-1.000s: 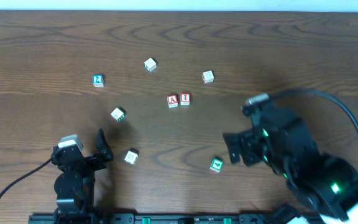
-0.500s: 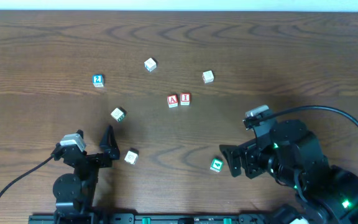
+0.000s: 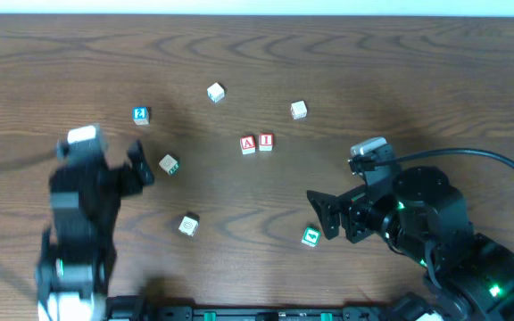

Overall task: Spell out Ai2
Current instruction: 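Reach the left gripper to the blue '2' block at far left, then grasp the blue '2' block with the left gripper and lift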

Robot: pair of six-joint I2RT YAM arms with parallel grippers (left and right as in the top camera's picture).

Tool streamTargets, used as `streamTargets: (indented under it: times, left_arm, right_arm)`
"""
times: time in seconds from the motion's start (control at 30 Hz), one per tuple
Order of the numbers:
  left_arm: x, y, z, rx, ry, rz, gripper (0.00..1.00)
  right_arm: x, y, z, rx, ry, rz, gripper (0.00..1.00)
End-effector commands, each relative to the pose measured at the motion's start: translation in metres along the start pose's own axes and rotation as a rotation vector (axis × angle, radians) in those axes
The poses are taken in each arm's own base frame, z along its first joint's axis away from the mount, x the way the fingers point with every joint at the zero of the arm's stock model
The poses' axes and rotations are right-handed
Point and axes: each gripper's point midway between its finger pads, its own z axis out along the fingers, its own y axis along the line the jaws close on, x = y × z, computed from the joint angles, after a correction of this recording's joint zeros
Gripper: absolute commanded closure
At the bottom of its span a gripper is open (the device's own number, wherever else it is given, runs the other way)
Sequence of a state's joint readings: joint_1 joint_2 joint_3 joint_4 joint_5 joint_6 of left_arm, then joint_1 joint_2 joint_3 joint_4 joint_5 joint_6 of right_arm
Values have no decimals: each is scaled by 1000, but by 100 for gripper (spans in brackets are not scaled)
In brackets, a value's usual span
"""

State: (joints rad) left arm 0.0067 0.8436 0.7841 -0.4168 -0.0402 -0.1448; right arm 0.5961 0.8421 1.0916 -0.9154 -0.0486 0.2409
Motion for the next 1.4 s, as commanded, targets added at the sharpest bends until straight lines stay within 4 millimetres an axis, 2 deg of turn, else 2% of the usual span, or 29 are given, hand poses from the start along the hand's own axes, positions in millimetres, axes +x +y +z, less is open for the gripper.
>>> streamTargets:
  times: [0.0,0.13,0.2,0.3,0.5,0.6,0.73,0.9,1.37]
  left_arm:
    - [-24,6,38,-94,96,81,5]
    - [-35,-3,99,-98,210,196,5]
    - [-33,-9,127,-79,257,244,5]
    - [-27,-13,158,-59,301,292,5]
    - [-19,-22,202,-17,271,284,5]
    - [-2,-19,219,-24,304,239,5]
    - [24,-7,233,-47,377,213,5]
    - [42,4,243,-60,424,180,5]
    - [82,3,252,-17,542,145,0]
  right_arm:
    - [-2,-5,-1,31,-14,-7,1]
    - [-1,-8,-1,44,-9,-7,1]
    - [0,-8,-1,46,-5,-7,1]
    - [2,-10,-1,57,3,-7,1]
    - [3,-17,-2,94,2,-7,1]
    - [2,-19,-1,109,1,-7,1]
    - [3,-21,3,120,15,-7,1]
    - [7,-22,9,127,45,-7,1]
    - [11,-24,13,133,72,-7,1]
